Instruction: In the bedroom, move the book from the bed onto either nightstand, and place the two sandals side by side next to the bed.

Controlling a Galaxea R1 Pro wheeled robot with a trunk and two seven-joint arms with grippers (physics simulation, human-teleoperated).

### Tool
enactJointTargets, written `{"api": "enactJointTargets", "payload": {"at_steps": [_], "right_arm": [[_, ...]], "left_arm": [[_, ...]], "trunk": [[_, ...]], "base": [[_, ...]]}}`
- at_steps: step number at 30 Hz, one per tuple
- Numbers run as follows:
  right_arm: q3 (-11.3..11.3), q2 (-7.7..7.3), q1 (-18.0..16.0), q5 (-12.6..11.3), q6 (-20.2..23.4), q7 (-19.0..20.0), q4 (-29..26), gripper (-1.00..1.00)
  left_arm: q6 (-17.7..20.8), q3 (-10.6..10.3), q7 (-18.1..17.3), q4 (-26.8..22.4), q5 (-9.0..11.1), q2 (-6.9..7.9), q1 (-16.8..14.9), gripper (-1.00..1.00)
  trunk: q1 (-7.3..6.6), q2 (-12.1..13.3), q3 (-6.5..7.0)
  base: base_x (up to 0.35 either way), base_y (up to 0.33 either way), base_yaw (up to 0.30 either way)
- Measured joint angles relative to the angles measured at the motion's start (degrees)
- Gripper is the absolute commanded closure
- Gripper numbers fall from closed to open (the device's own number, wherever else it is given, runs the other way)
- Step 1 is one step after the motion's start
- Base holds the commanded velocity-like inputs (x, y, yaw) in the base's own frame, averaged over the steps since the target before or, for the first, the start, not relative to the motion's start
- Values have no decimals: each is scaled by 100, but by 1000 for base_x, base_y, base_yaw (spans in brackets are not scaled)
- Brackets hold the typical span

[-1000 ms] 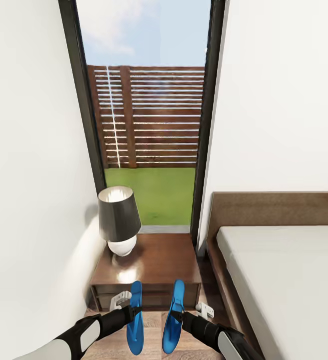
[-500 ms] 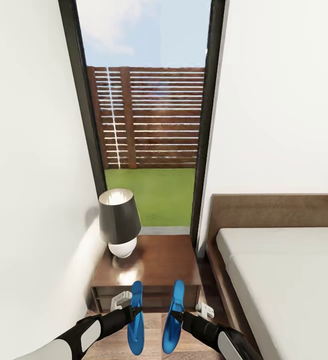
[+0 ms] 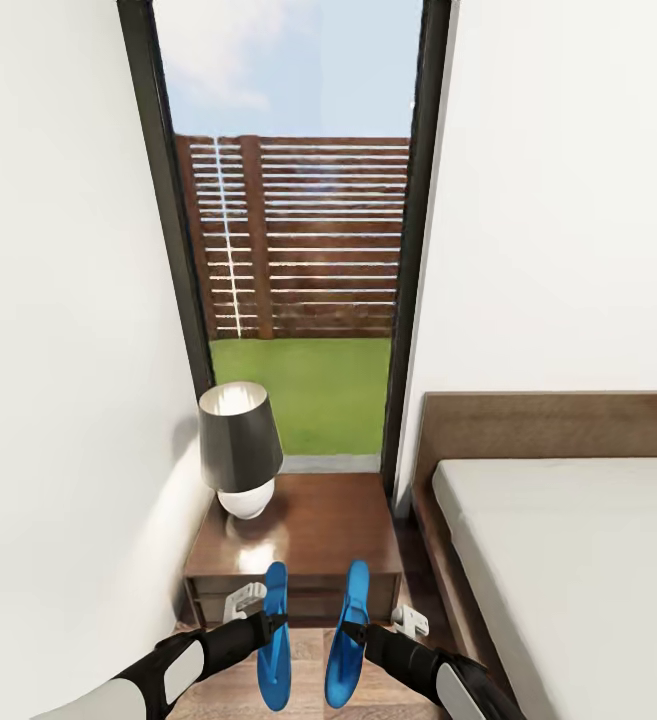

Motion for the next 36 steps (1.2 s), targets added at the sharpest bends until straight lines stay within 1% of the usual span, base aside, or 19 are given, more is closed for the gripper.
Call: {"api": "enactJointTargets", "payload": {"at_steps": [25,31,32,33,34,35,36], "right_arm": [[-1,0,0,-2,-3,0,2,100],[0,-9,0,-2,4,7,2,100],[-4,-20,0,1,4,13,2,100],[-8,-64,0,6,3,35,-1,100],[-10,-154,0,10,0,93,-3,100],[-30,-332,-1,14,4,288,-1,100],[-26,-466,0,14,5,487,13,100]], "left_arm": [[0,0,4,0,2,0,-1,100],[-9,-1,20,0,-11,0,1,100],[-11,-3,24,0,-37,0,3,100],[-14,-4,25,0,-93,0,2,100],[-15,-8,27,1,-192,0,2,100],[-17,-15,29,1,-397,0,1,100],[-18,-12,27,1,-558,0,1,100]], "trunk": [[-550,1004,450],[-681,1245,558],[-703,1285,575],[-725,1325,593],[-747,1365,611],[-769,1405,629],[-791,1445,647]], "base": [[0,0,0],[0,0,0],[0,0,0],[0,0,0],[0,0,0],[0,0,0],[0,0,0]]}}
